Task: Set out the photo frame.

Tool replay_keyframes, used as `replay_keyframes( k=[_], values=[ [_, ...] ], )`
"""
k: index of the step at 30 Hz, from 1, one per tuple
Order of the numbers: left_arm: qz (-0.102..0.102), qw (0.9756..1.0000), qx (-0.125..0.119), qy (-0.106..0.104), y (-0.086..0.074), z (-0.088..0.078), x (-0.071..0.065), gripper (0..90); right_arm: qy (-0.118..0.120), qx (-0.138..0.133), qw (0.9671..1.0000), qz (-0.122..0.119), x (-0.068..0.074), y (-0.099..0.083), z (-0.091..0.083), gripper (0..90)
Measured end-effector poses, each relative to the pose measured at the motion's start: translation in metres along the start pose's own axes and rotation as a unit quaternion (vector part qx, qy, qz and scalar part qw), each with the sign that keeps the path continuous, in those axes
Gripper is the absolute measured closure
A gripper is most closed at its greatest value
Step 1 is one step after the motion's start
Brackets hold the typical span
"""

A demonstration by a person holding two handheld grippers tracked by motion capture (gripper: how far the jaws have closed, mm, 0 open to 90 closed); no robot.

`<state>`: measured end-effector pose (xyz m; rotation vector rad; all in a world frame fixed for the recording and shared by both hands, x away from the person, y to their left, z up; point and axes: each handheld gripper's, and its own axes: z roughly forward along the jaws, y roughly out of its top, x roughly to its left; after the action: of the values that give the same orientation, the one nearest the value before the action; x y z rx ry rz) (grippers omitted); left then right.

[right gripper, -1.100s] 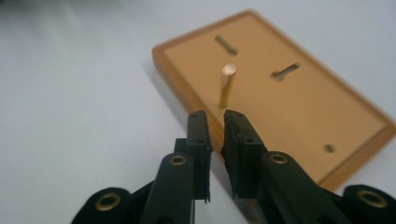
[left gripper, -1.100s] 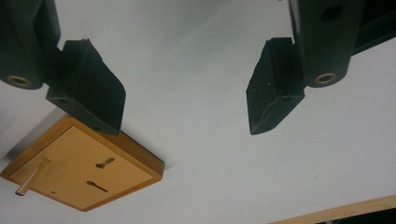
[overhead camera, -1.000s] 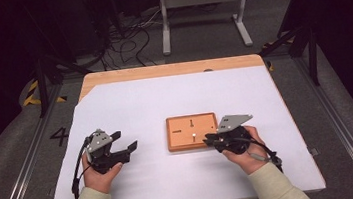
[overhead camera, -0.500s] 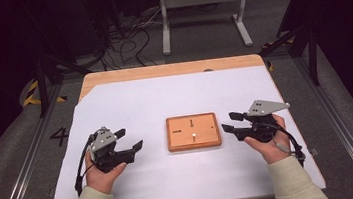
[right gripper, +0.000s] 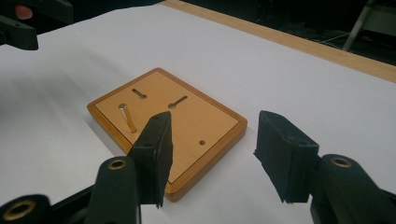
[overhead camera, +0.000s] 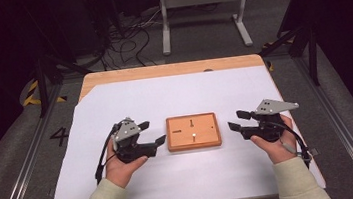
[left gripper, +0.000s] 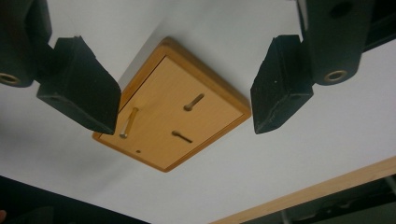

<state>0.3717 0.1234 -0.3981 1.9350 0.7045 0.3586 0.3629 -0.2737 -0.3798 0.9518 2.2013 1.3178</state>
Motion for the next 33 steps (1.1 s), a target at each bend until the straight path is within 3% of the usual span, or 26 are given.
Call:
replay_keyframes(
  k=[3, 9, 18, 25, 28, 29, 30, 33],
  values=[
    [-0.013, 0.9993, -0.002, -0.036, 0.007, 0.01, -0.004, 25.8, -0.003, -0.001, 1.0, 0.007, -0.002, -0.002, -0.003, 45.5],
    [-0.011, 0.9988, -0.002, -0.048, 0.012, 0.025, -0.01, 30.5, 0.005, -0.01, 0.9998, 0.017, -0.002, -0.003, -0.006, 44.6],
    [-0.002, 0.9972, 0.01, -0.074, 0.015, 0.056, -0.021, 35.9, -0.006, -0.013, 0.9994, 0.031, -0.005, -0.009, -0.016, 44.6],
    [-0.025, 0.9944, -0.005, -0.103, 0.007, 0.078, -0.014, 39.6, -0.006, -0.019, 0.999, 0.041, -0.007, -0.015, -0.018, 44.6],
    [0.005, 0.9939, -0.012, -0.109, 0.004, 0.087, -0.018, 45.4, -0.007, -0.02, 0.9988, 0.044, -0.009, -0.017, -0.018, 44.6],
    [0.005, 0.9939, -0.012, -0.109, 0.004, 0.087, -0.018, 46.9, -0.007, -0.02, 0.9988, 0.044, -0.009, -0.017, -0.018, 44.6],
    [0.019, 0.9928, 0.008, -0.118, 0.001, 0.092, -0.021, 48.6, -0.006, -0.019, 0.9987, 0.046, -0.009, -0.017, -0.018, 44.6],
    [0.022, 0.9917, 0.016, -0.126, -0.001, 0.096, -0.023, 53.6, -0.005, -0.018, 0.9986, 0.05, -0.008, -0.018, -0.017, 44.6]
  ],
)
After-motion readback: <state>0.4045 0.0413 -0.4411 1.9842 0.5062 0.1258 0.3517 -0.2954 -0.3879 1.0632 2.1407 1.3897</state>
